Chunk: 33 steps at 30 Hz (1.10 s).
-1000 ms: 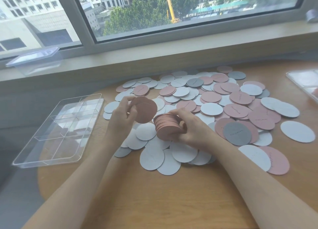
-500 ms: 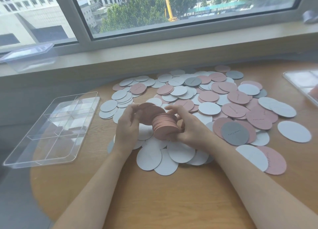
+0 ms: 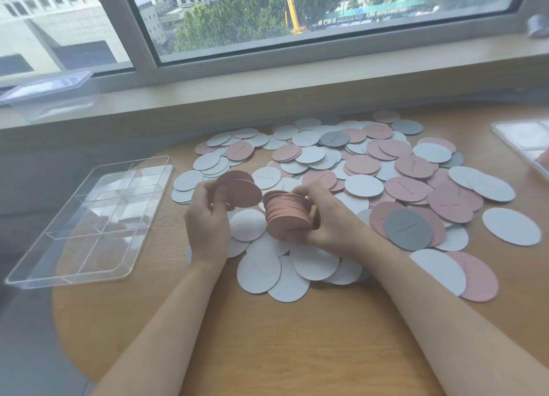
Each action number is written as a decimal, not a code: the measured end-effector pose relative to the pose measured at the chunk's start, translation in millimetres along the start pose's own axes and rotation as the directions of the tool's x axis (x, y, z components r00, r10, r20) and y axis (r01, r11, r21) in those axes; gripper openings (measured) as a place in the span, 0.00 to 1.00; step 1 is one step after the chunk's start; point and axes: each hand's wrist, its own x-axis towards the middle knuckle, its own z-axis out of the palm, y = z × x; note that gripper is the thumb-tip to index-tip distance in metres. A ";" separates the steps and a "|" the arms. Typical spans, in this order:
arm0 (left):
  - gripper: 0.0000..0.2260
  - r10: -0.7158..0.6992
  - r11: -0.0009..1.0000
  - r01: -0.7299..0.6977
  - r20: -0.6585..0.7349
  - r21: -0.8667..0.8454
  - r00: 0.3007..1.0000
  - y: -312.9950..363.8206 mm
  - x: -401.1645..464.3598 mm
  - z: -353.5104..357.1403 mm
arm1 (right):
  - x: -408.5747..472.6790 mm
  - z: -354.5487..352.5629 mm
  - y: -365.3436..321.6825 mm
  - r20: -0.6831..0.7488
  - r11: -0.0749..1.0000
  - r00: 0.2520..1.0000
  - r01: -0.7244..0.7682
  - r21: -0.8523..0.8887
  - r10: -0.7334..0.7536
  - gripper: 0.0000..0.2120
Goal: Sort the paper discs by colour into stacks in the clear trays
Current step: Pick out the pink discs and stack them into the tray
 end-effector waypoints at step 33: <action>0.35 0.070 0.917 -0.320 0.695 0.238 0.716 9.1 -19.6 8.6 | 4.3 6.3 -2.1 0.094 0.923 0.995 0.048 -0.382 -0.012 0.44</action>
